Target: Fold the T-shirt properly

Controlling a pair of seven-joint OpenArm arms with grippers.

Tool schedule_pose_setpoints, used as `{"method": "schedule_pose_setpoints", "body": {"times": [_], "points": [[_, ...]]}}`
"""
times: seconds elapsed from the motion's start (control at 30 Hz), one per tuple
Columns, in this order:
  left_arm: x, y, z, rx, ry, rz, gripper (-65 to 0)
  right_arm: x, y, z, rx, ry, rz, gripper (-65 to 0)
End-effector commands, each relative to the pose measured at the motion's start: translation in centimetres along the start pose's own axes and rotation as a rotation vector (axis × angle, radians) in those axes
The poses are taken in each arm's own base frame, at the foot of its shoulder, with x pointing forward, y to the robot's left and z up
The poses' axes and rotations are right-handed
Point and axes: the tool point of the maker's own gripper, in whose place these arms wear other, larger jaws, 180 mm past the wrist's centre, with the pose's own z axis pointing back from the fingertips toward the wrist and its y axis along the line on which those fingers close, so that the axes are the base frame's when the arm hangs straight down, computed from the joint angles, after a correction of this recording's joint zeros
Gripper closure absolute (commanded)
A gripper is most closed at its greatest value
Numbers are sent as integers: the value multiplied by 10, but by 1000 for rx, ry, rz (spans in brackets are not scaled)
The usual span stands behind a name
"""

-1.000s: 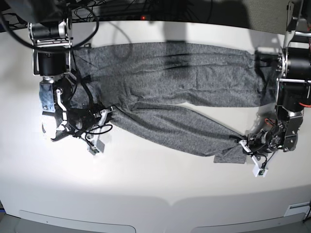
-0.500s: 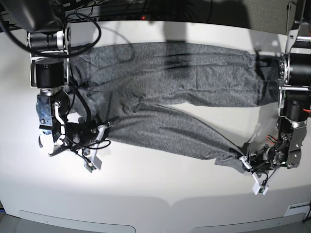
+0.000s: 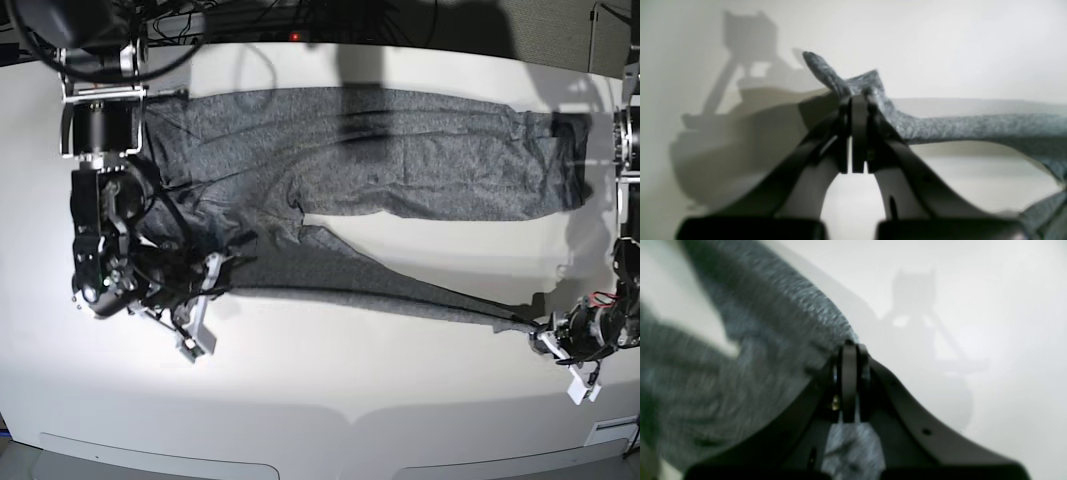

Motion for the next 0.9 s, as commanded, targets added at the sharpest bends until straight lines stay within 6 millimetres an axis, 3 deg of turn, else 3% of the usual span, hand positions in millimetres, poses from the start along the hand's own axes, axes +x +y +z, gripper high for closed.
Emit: {"method": "schedule_pose_setpoints", "body": {"times": [0.0, 0.4, 0.67, 0.87], "points": [[29, 3, 14, -6, -66, -6, 0, 19, -4, 12, -21, -61, 31, 0], [11, 25, 41, -48, -16, 38, 0, -3, 40, 37, -25, -98, 114, 0], [-17, 15, 59, -42, 15, -108, 0, -16, 42, 57, -31, -124, 62, 0], [-26, 8, 80, -25, -25, -123, 0, -26, 39, 68, -34, -145, 11, 0]]}}
